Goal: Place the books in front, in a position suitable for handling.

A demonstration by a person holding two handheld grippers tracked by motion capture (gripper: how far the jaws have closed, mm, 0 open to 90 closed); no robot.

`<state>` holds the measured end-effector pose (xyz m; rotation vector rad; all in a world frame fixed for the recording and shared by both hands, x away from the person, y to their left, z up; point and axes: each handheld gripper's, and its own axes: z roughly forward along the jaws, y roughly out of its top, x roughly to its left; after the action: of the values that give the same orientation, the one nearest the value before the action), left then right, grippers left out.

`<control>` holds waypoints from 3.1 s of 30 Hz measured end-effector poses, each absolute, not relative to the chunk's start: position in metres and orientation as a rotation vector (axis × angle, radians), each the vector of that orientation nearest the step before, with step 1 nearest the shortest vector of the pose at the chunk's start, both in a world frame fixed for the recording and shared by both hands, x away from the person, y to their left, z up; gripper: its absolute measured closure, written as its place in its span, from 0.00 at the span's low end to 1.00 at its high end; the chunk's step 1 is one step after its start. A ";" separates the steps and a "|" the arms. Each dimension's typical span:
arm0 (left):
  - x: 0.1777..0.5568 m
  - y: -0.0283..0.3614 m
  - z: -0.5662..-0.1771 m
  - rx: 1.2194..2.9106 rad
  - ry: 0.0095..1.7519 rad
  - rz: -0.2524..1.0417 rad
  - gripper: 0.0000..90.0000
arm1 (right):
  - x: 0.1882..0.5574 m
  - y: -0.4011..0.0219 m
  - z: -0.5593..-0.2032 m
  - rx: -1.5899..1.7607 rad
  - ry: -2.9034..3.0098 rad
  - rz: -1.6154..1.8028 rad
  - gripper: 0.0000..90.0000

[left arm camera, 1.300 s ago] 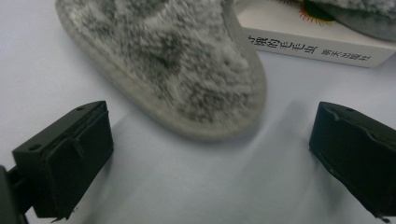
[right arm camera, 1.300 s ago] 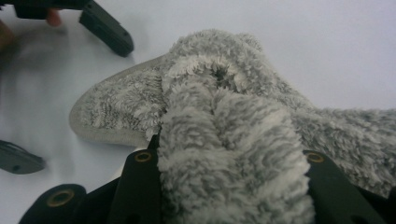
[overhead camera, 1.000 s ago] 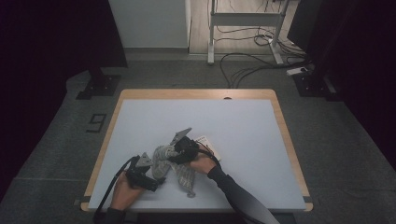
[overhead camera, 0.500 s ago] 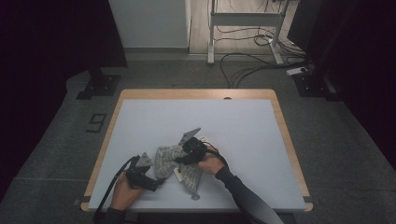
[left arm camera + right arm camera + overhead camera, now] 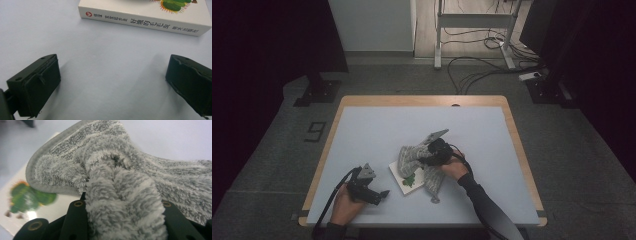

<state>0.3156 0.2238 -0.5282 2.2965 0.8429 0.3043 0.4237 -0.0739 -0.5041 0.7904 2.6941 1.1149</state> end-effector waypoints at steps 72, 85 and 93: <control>0.316 0.224 -0.528 2.298 0.841 0.304 0.00 | 0.349 -0.037 -0.502 0.439 2.882 1.199 0.69; 0.315 0.224 -0.528 2.297 0.843 0.305 0.00 | 0.367 -0.087 -0.504 0.621 2.806 1.157 0.70; 0.316 0.224 -0.528 2.297 0.843 0.305 0.00 | 0.381 -0.125 -0.505 0.770 2.728 1.131 0.70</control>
<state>0.3155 0.2238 -0.5282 2.2965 0.8432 0.3046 0.3809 -0.1250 -0.5055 0.7697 2.7276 1.1313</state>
